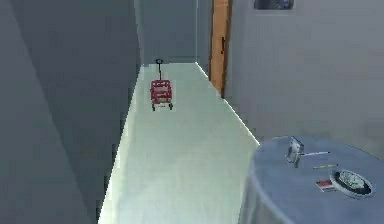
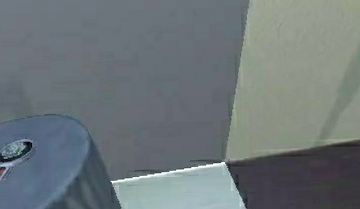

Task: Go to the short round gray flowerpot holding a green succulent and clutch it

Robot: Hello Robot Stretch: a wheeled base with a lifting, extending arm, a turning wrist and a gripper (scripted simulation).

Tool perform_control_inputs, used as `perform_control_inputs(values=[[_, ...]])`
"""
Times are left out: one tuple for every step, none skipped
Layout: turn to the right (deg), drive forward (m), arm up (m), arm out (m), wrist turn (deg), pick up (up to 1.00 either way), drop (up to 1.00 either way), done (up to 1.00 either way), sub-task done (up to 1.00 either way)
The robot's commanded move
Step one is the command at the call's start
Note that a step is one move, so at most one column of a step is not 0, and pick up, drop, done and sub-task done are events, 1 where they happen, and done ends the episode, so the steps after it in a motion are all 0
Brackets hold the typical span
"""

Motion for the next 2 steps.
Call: perform_control_inputs(values=[[45.0,0.0,0.0,0.0,0.0,0.0,0.0,0.0,0.0],[45.0,0.0,0.0,0.0,0.0,0.0,0.0,0.0,0.0]])
